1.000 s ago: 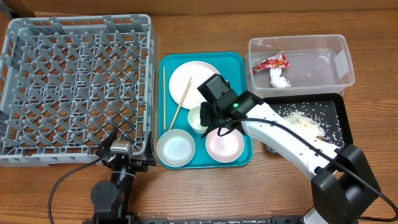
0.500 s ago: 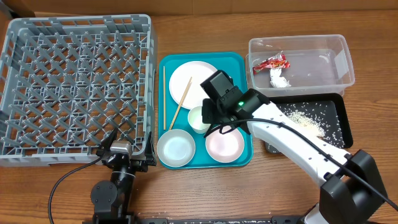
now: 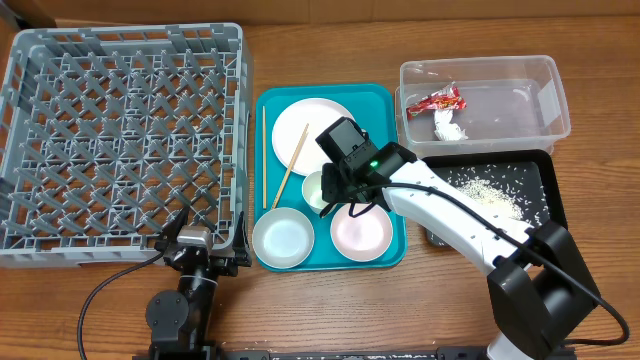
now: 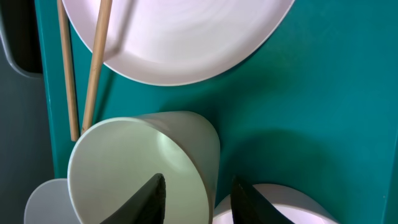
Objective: Sort waste into correct bins and load items into the dishwasher
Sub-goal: 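Grasp the white paper cup on the tray with the right gripper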
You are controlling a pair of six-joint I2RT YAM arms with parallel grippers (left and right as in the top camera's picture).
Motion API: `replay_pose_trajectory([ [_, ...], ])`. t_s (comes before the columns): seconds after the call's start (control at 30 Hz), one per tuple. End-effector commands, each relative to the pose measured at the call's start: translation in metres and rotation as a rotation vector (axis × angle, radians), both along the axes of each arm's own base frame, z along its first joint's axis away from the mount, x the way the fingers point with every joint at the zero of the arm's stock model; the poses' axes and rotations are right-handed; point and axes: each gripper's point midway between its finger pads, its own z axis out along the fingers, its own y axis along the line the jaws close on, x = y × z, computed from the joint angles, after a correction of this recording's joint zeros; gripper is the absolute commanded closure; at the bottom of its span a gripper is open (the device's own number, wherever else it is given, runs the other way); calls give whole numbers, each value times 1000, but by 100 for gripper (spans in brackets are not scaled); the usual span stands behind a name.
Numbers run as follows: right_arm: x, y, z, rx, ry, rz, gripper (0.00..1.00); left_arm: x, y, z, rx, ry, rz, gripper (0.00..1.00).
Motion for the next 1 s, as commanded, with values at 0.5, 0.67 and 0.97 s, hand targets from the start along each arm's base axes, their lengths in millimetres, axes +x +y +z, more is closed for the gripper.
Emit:
replay_pose_trajectory([
  [0.5, 6, 2, -5, 2, 1, -10, 81, 0, -3, -1, 18, -5, -16, 0],
  [0.67, 6, 2, -5, 1, 2, -10, 96, 0, -3, 0, 18, -5, -16, 0],
  [0.97, 6, 4, 34, 49, -24, 5, 96, -1, -7, 3, 12, -21, -37, 0],
])
